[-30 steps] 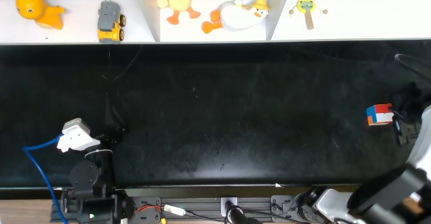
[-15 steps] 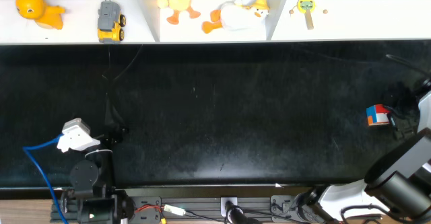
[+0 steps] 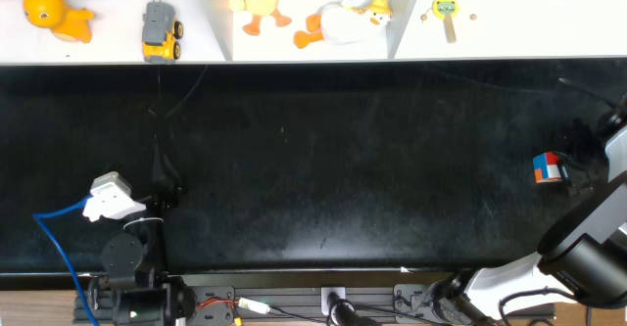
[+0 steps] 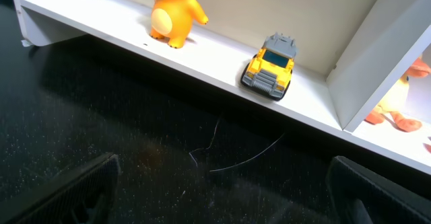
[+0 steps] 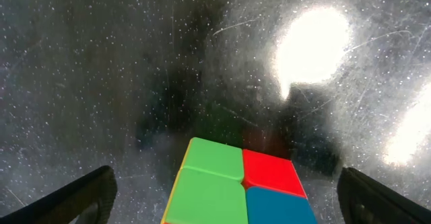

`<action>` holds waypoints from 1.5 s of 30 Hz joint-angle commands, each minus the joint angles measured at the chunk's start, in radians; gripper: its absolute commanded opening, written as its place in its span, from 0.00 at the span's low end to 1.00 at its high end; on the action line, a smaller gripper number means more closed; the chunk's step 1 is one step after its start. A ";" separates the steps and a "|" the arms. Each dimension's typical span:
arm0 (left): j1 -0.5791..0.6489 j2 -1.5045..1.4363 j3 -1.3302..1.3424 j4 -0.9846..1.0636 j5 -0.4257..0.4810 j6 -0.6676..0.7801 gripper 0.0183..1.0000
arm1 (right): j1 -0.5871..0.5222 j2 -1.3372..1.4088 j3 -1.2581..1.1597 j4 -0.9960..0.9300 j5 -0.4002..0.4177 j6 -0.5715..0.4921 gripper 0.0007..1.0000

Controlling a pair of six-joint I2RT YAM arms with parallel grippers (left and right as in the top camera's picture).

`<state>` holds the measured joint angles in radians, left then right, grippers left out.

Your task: Store Toys

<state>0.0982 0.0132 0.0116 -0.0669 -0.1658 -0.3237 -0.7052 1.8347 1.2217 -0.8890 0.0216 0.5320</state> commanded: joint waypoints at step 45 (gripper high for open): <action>-0.004 -0.010 -0.003 0.001 -0.008 -0.018 1.00 | 0.288 -0.470 0.065 0.074 0.007 -0.678 0.04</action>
<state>0.0982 0.0132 0.0116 -0.0669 -0.1658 -0.3237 -0.4500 1.4128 1.2625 -0.8368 0.0391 0.0349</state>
